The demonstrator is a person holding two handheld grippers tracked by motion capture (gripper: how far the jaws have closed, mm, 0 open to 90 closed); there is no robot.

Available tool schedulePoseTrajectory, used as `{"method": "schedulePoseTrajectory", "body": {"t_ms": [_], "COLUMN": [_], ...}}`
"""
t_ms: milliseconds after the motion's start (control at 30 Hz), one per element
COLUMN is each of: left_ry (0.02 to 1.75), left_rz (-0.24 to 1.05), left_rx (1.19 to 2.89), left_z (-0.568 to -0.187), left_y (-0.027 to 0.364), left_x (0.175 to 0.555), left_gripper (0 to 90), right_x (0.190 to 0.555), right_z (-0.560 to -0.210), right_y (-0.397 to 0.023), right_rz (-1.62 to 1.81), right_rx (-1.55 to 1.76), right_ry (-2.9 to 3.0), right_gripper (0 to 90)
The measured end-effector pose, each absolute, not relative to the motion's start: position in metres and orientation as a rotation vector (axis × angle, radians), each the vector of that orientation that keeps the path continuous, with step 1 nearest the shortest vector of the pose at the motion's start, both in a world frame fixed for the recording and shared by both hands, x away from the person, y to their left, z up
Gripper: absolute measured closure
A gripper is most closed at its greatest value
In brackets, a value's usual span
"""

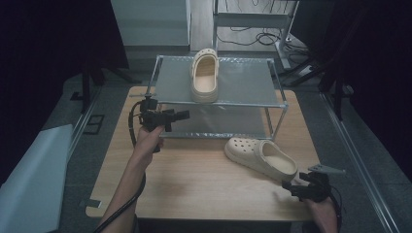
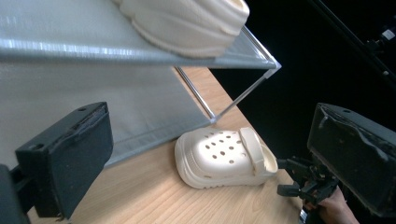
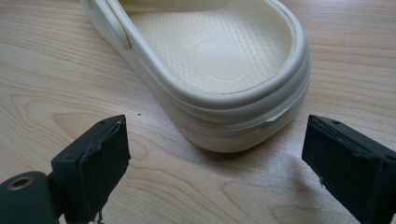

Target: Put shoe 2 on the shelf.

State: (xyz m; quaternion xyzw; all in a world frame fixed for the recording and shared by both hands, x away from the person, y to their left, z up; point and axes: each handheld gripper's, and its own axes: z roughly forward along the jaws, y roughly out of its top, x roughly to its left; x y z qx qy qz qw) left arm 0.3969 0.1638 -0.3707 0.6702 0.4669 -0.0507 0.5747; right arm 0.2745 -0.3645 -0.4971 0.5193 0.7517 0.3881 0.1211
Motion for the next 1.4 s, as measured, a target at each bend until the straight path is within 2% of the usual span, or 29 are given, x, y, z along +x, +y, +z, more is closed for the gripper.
{"method": "schedulePoseTrajectory", "body": {"t_ms": [500, 867, 1400], "left_ry": [1.104, 1.124, 1.186], "left_rz": [-0.114, -0.064, 0.116], "left_rx": [1.580, 1.602, 1.835], "left_z": [-0.424, -0.458, -0.499], "left_y": [0.171, 0.174, 0.163], "left_x": [0.369, 0.349, 0.327], "left_gripper": [2.0, 2.9, 1.7], "right_x": [0.275, 0.275, 0.282], "right_z": [-0.498, -0.499, -0.501], "right_y": [-0.363, -0.362, -0.355], "right_rz": [1.128, 1.116, 1.045], "right_rx": [1.515, 1.504, 1.434], "right_ry": [2.202, 2.211, 2.255], "right_gripper": [6.9, 6.7, 3.6]}}
